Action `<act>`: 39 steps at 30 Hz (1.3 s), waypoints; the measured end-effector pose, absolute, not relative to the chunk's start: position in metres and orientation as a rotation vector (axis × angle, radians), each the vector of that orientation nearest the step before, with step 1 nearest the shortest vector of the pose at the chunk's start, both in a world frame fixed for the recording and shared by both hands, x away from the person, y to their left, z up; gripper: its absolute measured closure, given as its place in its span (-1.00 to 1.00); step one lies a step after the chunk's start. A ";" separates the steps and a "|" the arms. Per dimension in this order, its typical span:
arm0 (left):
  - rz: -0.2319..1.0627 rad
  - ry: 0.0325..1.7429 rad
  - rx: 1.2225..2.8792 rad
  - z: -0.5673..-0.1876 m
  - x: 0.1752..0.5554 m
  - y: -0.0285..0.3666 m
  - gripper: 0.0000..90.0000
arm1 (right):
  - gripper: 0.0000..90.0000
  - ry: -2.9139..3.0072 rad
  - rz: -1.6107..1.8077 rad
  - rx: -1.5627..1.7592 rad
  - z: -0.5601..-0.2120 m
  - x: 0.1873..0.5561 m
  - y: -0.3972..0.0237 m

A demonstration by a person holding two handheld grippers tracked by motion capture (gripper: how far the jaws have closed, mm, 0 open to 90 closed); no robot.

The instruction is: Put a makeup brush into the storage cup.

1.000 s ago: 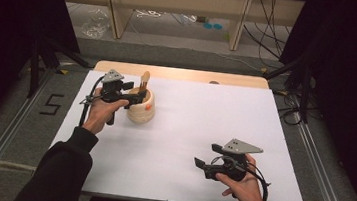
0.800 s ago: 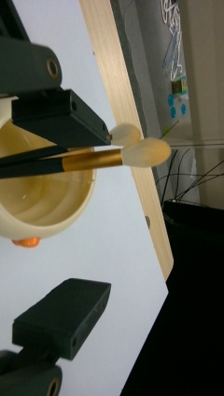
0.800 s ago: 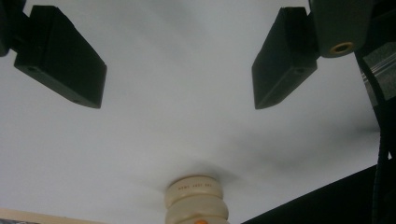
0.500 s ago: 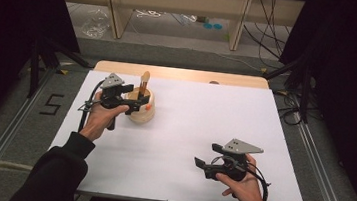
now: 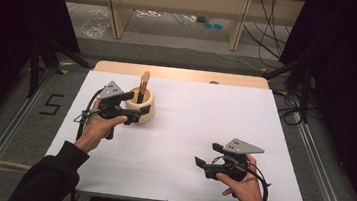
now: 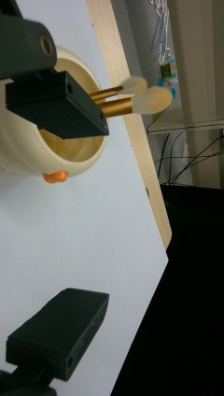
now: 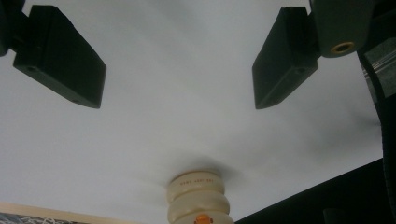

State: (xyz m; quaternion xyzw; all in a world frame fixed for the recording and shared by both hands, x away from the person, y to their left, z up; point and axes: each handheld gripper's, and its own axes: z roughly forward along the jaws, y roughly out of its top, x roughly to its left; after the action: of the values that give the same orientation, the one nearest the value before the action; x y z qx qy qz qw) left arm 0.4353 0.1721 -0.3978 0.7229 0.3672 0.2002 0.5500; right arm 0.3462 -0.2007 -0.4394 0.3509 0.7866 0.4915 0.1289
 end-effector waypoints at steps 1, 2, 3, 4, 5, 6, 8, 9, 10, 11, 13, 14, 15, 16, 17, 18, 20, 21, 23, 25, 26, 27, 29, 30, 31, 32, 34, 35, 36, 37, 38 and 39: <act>0.469 0.874 1.704 -0.398 0.433 0.171 -0.64 | -0.60 2.289 1.431 1.020 -0.439 0.346 -0.201; 0.469 0.875 1.706 -0.398 0.432 0.171 -0.64 | -0.60 2.288 1.424 1.012 -0.440 0.346 -0.201; 0.468 0.870 1.704 -0.399 0.431 0.170 -0.64 | -0.60 2.289 1.430 1.021 -0.439 0.346 -0.201; 0.467 0.872 1.706 -0.399 0.430 0.169 -0.64 | -0.60 2.286 1.430 1.022 -0.439 0.346 -0.201; 0.470 0.868 1.710 -0.400 0.429 0.169 -0.64 | -0.61 2.281 1.445 1.018 -0.440 0.346 -0.200; 0.472 0.862 1.717 -0.400 0.427 0.168 -0.64 | -0.61 2.280 1.445 1.018 -0.439 0.346 -0.201; 0.478 0.854 1.726 -0.402 0.426 0.166 -0.64 | -0.62 2.291 1.438 1.027 -0.439 0.346 -0.201; 0.476 0.857 1.726 -0.402 0.424 0.164 -0.64 | -0.62 2.281 1.450 1.025 -0.440 0.346 -0.201; 0.479 0.850 1.731 -0.403 0.423 0.164 -0.64 | -0.62 2.270 1.440 1.011 -0.439 0.347 -0.202; 0.483 0.843 1.735 -0.403 0.422 0.163 -0.64 | -0.62 2.261 1.452 1.008 -0.440 0.347 -0.201; 0.475 0.846 1.732 -0.404 0.420 0.161 -0.64 | -0.62 2.268 1.447 1.008 -0.440 0.347 -0.201; 0.478 0.836 1.740 -0.404 0.419 0.161 -0.64 | -0.62 2.271 1.442 1.009 -0.439 0.347 -0.202; 0.477 0.832 1.741 -0.404 0.418 0.160 -0.64 | -0.62 2.259 1.455 1.009 -0.440 0.347 -0.201; 0.471 0.837 1.731 -0.405 0.416 0.159 -0.64 | -0.62 2.257 1.458 1.009 -0.440 0.347 -0.201; 0.474 0.831 1.741 -0.405 0.414 0.158 -0.64 | -0.62 2.258 1.457 1.009 -0.440 0.347 -0.201; 0.470 0.821 1.742 -0.406 0.414 0.157 -0.64 | -0.62 2.263 1.452 1.014 -0.440 0.347 -0.202; 0.467 0.818 1.747 -0.407 0.411 0.156 -0.64 | -0.62 2.271 1.441 1.019 -0.439 0.347 -0.202; 0.467 0.812 1.746 -0.407 0.410 0.155 -0.64 | -0.62 2.274 1.440 1.024 -0.438 0.347 -0.202; 0.458 0.816 1.746 -0.408 0.407 0.154 -0.64 | -0.62 2.267 1.441 1.017 -0.439 0.347 -0.202; 0.462 0.805 1.751 -0.409 0.405 0.154 -0.64 | -0.62 2.265 1.441 1.014 -0.439 0.347 -0.202; 0.464 0.806 1.750 -0.410 0.404 0.155 -0.64 | -0.62 2.264 1.442 1.014 -0.439 0.347 -0.203; 0.459 0.810 1.744 -0.411 0.402 0.155 -0.64 | -0.62 2.263 1.448 1.012 -0.439 0.347 -0.203; 0.462 0.812 1.747 -0.413 0.400 0.155 -0.64 | -0.62 2.268 1.448 1.022 -0.440 0.347 -0.203; 0.461 0.812 1.748 -0.413 0.400 0.155 -0.64 | -0.62 2.271 1.463 1.037 -0.440 0.347 -0.204; 0.459 0.813 1.745 -0.414 0.399 0.156 -0.64 | -0.62 2.274 1.452 1.040 -0.439 0.347 -0.204; 0.461 0.816 1.743 -0.414 0.399 0.155 -0.64 | -0.62 2.260 1.452 1.027 -0.439 0.348 -0.205; 0.466 0.817 1.745 -0.415 0.397 0.155 -0.64 | -0.62 2.255 1.459 1.019 -0.440 0.349 -0.205; 0.474 0.809 1.752 -0.415 0.396 0.155 -0.64 | -0.62 2.254 1.466 1.027 -0.440 0.348 -0.205; 0.466 0.817 1.748 -0.416 0.395 0.155 -0.64 | -0.62 2.256 1.466 1.028 -0.440 0.348 -0.205; 0.463 0.816 1.751 -0.417 0.395 0.155 -0.64 | -0.62 2.252 1.461 1.022 -0.441 0.349 -0.206; 0.467 0.810 1.754 -0.417 0.394 0.154 -0.64 | -0.62 2.264 1.450 1.033 -0.440 0.348 -0.206; 0.461 0.814 1.757 -0.418 0.393 0.154 -0.64 | -0.62 2.260 1.451 1.024 -0.440 0.349 -0.206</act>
State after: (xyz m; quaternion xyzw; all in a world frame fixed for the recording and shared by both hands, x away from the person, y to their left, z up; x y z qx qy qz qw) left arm 0.3933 0.1537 -0.4183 0.7405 0.3430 0.1945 0.5443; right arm 0.3486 -0.2061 -0.4401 0.3532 0.7792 0.5003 0.1334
